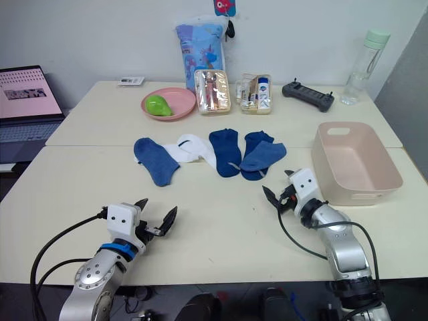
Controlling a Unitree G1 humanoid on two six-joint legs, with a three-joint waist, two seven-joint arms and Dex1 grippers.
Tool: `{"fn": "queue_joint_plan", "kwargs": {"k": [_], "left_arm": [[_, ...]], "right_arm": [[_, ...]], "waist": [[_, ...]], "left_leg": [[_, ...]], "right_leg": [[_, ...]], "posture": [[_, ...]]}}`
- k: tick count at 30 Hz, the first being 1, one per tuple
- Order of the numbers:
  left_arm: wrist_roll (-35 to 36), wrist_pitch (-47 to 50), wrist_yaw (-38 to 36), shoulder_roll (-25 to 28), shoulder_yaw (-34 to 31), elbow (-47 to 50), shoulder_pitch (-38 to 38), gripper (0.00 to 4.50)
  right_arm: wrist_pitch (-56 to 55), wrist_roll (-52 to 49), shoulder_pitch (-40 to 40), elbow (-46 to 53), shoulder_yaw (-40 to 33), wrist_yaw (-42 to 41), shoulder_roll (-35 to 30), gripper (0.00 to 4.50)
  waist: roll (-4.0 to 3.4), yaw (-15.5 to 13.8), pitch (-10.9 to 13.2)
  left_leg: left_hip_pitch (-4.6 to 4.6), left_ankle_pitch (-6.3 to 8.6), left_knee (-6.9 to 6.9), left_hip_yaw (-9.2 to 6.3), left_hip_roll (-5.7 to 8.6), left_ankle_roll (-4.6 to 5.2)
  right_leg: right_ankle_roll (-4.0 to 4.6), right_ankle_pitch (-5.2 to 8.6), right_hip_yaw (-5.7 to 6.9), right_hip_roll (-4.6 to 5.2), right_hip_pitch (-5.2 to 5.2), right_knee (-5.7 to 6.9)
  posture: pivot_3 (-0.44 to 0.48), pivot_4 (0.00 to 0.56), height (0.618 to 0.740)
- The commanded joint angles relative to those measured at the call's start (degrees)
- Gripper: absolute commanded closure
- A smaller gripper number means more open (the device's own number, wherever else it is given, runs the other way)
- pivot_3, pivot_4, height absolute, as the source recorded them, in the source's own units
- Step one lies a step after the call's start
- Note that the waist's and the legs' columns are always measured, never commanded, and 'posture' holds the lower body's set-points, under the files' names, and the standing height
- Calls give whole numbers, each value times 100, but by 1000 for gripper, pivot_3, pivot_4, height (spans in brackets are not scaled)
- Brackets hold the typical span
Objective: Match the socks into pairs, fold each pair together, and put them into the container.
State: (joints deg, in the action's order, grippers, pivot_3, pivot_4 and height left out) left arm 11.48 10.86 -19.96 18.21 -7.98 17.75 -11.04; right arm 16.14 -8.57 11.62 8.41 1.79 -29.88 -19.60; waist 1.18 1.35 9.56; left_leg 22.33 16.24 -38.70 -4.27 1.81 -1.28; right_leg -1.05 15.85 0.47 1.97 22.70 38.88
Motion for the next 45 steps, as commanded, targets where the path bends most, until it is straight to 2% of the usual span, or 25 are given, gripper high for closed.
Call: {"fn": "queue_joint_plan", "kwargs": {"k": [1,6,10,14,23,27,31,35,45], "left_arm": [[73,-116,-31,4,-73,264,-48,21],[226,-175,-291,174,-198,340,-121,21],[-167,-267,-407,831,-369,-229,320,21],[-484,-581,-753,1334,-96,-886,905,21],[-877,-781,-1039,1467,350,-2462,1994,21],[-1171,-1250,-898,1445,497,-3291,2533,21],[-1192,-1426,-985,1423,576,-3678,2803,21],[-1030,-1256,-1033,1362,480,-3981,2990,888],[-811,-1306,-1169,1378,418,-4029,3042,4255]], "right_arm": [[-138,-267,8,285,-109,-157,-13,0],[-129,-283,243,273,40,-495,-244,0],[35,-490,706,280,201,-1043,-444,0],[71,-568,885,285,381,-1349,-503,0],[342,-728,773,497,824,-2093,-815,0],[270,-673,796,414,803,-2018,-809,0],[245,-632,772,425,784,-1940,-797,0],[198,-595,728,408,787,-1889,-789,0],[268,-667,781,400,711,-1739,-754,0]], "waist": [[0,0,0],[0,1,0],[-9,10,6],[-9,7,6],[-9,-4,7],[-9,-9,7],[-9,-23,7],[-9,-24,7],[-9,-1,7]], "left_leg": [[0,0,0,0,0,0],[0,0,0,0,0,0],[-3,0,0,0,-3,0],[-15,0,3,-2,-3,0],[-16,1,4,-1,-5,1],[-22,1,4,0,-5,1],[-23,1,4,0,-5,1],[-24,1,4,0,-5,0],[-24,1,4,0,-7,0]], "right_leg": [[0,0,0,0,0,0],[0,0,0,0,0,0],[1,0,2,-4,1,3],[7,5,7,-5,-10,-2],[7,4,8,-2,-8,-2],[7,4,6,-2,-11,1],[7,4,6,-2,-11,2],[7,4,6,-2,-10,4],[7,4,6,-2,-9,6]], "posture": [[0,150,740],[0,150,740],[0,150,740],[0,150,740],[0,150,740],[0,150,740],[0,150,740],[0,150,740],[0,150,740]]}}
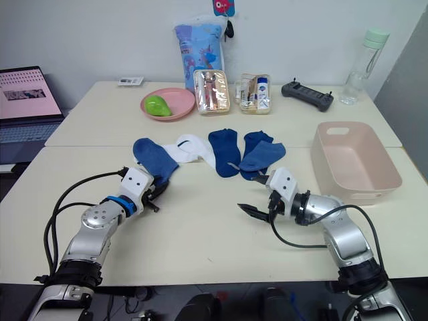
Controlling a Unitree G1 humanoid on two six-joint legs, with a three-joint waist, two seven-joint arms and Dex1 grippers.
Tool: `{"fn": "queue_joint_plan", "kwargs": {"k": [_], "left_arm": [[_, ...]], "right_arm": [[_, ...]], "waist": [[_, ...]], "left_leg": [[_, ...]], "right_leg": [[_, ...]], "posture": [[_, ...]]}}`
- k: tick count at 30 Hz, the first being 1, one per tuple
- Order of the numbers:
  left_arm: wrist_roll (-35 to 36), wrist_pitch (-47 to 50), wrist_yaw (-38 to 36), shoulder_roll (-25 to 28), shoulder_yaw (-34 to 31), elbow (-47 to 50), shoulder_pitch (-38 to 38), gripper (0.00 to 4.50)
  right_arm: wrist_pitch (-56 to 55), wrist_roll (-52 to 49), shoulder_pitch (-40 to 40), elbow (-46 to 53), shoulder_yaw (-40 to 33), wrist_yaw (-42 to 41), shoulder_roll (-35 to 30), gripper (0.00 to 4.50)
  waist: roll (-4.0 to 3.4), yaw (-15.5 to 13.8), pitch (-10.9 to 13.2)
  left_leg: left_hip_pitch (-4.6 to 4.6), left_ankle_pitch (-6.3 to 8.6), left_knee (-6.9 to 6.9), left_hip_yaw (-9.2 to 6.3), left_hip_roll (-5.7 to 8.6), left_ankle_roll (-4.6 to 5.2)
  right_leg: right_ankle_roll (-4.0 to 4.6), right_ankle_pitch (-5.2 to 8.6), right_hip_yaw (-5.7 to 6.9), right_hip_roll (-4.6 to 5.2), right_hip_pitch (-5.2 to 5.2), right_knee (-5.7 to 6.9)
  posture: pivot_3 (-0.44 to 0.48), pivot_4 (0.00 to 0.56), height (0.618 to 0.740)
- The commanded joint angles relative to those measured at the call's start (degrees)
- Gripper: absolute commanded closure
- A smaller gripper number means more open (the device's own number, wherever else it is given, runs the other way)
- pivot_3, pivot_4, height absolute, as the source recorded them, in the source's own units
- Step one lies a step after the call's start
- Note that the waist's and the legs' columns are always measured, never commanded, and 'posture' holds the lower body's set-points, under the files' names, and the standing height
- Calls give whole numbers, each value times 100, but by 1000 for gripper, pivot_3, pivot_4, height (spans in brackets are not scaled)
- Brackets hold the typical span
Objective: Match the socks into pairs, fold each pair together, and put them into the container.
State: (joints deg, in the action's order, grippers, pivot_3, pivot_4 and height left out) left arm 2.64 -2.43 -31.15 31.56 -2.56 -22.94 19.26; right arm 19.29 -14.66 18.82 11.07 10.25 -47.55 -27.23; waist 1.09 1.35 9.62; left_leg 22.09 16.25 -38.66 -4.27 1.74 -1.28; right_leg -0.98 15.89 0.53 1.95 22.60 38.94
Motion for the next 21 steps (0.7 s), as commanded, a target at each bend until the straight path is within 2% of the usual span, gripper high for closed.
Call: {"fn": "queue_joint_plan", "kwargs": {"k": [1,5,7,9,13,16,21], "left_arm": [[95,28,-75,46,-126,84,-16,4482],[418,309,-381,73,-173,887,-411,4482],[853,1083,-689,126,-37,2213,-953,4482],[1072,1601,-797,153,17,2948,-1225,4482],[1832,3066,-962,90,511,4597,-1663,4482],[2146,3750,-938,-104,896,5021,-1511,4482],[2040,4003,-880,-436,1451,4866,-1135,4482]], "right_arm": [[-46,-59,65,134,-131,33,9,0],[-17,-79,90,122,-157,27,-9,0],[-8,-94,155,15,-259,41,-44,0],[1,-101,192,-35,-307,50,-59,0],[35,-130,256,-109,-398,19,-72,0],[72,-167,337,-180,-472,-2,-94,0],[74,-174,460,-289,-567,-8,-153,0]], "waist": [[0,-1,0],[0,9,0],[0,26,1],[-2,17,3],[-2,-16,3],[-2,-18,3],[-3,-20,4]], "left_leg": [[0,0,0,0,0,0],[0,0,1,2,0,0],[3,1,2,2,-2,-1],[3,1,5,8,-3,-1],[3,1,4,3,-3,-1],[2,1,4,4,-2,0],[-1,1,3,5,-2,0]], "right_leg": [[0,0,0,0,0,0],[0,0,-4,0,1,-1],[0,0,-5,0,3,-3],[1,0,-12,4,1,-9],[2,0,-6,4,0,-6],[2,0,-7,4,-5,-8],[1,1,-5,-1,-5,-4]], "posture": [[0,150,740],[0,150,740],[0,150,740],[0,150,740],[0,150,740],[0,150,740],[0,150,740]]}}
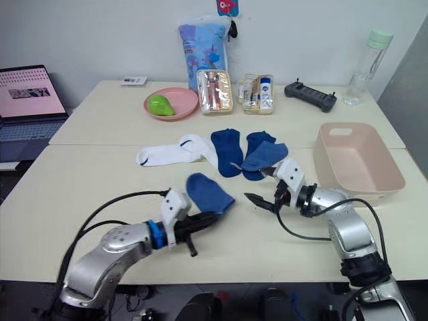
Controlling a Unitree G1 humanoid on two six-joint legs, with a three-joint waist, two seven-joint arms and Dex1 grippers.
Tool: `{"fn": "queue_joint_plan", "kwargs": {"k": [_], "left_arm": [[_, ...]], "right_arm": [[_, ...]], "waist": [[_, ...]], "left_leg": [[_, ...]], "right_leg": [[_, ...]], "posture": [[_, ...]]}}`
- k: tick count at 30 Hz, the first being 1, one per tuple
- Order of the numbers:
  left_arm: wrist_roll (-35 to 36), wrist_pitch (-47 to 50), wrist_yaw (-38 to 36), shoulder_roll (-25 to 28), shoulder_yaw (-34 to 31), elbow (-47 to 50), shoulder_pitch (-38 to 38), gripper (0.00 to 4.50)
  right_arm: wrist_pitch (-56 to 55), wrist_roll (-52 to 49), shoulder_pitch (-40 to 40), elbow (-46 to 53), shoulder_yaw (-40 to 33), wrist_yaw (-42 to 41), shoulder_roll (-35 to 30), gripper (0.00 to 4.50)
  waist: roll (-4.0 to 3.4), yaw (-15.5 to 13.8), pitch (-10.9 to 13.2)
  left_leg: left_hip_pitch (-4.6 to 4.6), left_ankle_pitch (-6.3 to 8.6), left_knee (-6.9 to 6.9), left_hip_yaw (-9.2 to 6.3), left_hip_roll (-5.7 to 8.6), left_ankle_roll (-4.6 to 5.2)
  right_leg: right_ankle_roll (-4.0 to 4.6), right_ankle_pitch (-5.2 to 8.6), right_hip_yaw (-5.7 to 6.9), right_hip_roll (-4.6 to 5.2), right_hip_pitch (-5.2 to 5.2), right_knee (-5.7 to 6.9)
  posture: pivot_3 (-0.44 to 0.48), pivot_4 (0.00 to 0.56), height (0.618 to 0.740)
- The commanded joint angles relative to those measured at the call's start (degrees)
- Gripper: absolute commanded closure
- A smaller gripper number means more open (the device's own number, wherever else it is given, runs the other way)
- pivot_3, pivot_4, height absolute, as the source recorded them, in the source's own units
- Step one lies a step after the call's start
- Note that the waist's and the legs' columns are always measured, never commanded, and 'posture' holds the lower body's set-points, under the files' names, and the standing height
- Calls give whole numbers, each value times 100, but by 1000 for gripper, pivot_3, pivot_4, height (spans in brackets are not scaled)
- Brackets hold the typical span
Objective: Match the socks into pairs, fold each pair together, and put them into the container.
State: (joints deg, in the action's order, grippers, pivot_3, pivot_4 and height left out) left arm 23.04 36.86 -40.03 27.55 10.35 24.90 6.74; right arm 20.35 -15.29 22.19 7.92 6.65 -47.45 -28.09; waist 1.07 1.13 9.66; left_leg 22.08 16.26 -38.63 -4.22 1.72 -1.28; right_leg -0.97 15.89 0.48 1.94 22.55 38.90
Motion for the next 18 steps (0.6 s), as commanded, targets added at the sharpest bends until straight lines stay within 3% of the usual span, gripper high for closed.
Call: {"fn": "queue_joint_plan", "kwargs": {"k": [1,2,5,13,15,18], "left_arm": [[1,92,1,-47,194,75,147,4482],[4,101,3,-53,212,71,166,4482],[184,153,-54,-28,34,110,164,3829],[595,159,-247,369,-957,-305,475,1170],[257,-206,-114,359,-995,-898,794,574],[-399,-918,203,279,-934,-2046,1360,574]], "right_arm": [[-14,-121,129,27,-231,-22,-80,0],[-2,-127,134,28,-246,-27,-88,0],[30,-140,112,21,-336,4,-130,0],[380,-301,-206,290,-270,0,-115,0],[598,-345,-320,391,-130,-95,-145,0],[1001,-368,-580,651,239,-415,-363,0]], "waist": [[0,11,0],[0,20,0],[0,27,0],[-1,17,1],[-1,16,1],[-1,-13,1]], "left_leg": [[0,0,1,0,0,0],[-1,0,2,1,-1,0],[-3,0,3,1,-5,0],[-2,0,3,-3,-5,0],[-2,0,2,0,-4,0],[-4,-1,0,-2,-1,0]], "right_leg": [[0,0,0,-1,0,-1],[1,1,-1,-2,1,-1],[5,3,-1,-5,1,0],[9,5,3,-5,0,0],[9,5,0,-4,0,-1],[8,5,5,-4,-3,-1]], "posture": [[0,150,740],[0,150,740],[0,150,740],[0,150,740],[0,150,740],[0,150,740]]}}
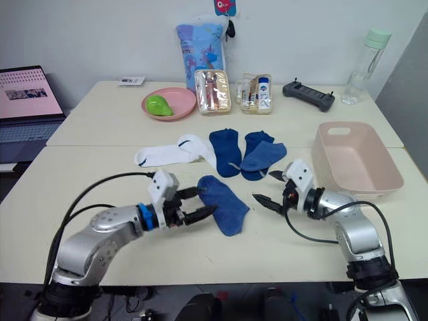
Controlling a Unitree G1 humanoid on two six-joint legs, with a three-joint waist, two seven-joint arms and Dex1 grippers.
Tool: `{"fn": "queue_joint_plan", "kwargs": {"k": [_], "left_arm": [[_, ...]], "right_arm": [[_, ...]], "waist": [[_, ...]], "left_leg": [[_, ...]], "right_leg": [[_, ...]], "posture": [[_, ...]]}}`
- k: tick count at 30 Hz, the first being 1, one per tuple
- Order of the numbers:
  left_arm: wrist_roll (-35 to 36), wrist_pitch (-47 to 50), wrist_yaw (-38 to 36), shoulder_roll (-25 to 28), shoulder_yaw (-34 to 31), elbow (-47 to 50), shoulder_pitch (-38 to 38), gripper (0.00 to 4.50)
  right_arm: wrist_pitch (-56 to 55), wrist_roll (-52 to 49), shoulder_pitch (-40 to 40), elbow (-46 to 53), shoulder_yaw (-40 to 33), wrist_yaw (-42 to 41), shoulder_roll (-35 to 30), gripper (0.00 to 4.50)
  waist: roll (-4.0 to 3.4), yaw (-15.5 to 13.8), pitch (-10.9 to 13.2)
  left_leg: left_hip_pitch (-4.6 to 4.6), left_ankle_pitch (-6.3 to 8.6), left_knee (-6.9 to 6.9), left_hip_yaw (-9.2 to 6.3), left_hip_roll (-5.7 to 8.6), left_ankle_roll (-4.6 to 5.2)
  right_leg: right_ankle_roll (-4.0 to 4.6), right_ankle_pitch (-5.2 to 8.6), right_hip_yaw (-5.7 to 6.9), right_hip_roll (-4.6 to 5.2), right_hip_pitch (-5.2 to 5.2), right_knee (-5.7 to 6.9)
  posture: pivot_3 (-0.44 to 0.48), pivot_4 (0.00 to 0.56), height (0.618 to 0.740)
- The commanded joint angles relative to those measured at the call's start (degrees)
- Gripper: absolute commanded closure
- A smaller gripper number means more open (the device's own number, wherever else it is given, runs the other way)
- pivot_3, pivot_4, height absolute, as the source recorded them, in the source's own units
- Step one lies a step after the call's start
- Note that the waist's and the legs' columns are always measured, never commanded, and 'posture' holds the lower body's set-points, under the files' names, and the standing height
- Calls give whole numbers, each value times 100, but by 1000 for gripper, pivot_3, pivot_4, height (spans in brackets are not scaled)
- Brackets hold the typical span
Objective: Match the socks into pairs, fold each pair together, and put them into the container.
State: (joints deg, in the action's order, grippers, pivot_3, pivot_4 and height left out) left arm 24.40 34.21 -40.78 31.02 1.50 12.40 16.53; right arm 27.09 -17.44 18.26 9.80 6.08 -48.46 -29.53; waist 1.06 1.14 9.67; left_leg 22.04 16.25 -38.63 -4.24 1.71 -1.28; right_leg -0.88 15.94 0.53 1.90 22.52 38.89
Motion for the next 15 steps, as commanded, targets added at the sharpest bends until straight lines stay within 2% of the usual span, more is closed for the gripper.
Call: {"fn": "queue_joint_plan", "kwargs": {"k": [1,5,10,15], "left_arm": [[-696,-863,349,-112,-1,-1144,542,574],[-1350,-1619,313,-140,334,-2233,944,574],[-1481,-1947,53,-253,430,-2835,1173,574],[-1416,-1951,-137,-295,375,-2814,1216,2194]], "right_arm": [[458,-175,-257,573,394,-399,-311,0],[994,-389,-359,795,605,-583,-492,0],[1392,-535,-183,627,745,-661,-381,0],[1396,-391,37,256,1103,-808,-294,0]], "waist": [[0,-21,0],[1,-45,1],[2,-52,1],[2,-56,1]], "left_leg": [[0,0,0,-1,0,0],[1,0,1,5,1,0],[1,0,0,1,0,0],[1,0,-2,2,0,0]], "right_leg": [[0,0,1,0,0,0],[-1,0,-5,1,1,-6],[-1,0,-1,1,2,-3],[-1,0,-1,1,1,-4]], "posture": [[0,150,740],[0,150,740],[0,150,740],[0,150,740]]}}
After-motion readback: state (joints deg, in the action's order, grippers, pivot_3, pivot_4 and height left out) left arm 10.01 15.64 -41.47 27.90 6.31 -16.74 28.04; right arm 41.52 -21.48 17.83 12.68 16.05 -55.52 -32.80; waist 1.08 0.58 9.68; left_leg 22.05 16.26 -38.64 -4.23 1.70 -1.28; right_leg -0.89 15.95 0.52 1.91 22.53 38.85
